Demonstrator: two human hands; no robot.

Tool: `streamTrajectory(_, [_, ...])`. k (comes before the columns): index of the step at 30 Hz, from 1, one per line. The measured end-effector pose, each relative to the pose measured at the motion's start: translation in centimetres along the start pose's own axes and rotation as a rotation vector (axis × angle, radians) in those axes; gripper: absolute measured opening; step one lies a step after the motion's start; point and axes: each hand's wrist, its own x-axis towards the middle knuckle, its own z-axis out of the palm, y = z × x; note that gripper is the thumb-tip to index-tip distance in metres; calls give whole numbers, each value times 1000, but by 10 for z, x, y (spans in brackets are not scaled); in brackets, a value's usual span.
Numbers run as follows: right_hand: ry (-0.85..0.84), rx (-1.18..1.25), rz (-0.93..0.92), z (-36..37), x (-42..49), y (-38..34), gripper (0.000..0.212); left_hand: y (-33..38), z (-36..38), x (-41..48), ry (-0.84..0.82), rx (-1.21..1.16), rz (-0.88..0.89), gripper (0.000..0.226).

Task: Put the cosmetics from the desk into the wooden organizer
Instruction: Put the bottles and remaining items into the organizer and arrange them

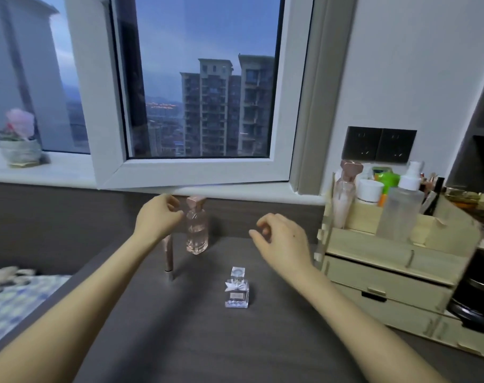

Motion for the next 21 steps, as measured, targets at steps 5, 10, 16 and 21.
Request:
streamTrajectory(5, [-245,136,93,61,37,-26,41,0,7,18,-4,16,7,29])
streamTrajectory(10, [-406,182,213,112,78,-37,60,5,21,51,-116,45,28,47])
streamTrajectory(16, [-468,244,291,159,113,-44,72,4,33,82,-320,76,26,46])
streamTrajectory(21, [-478,170,314,176,125,-50,73,-6,37,87,-342,-42,-14,42])
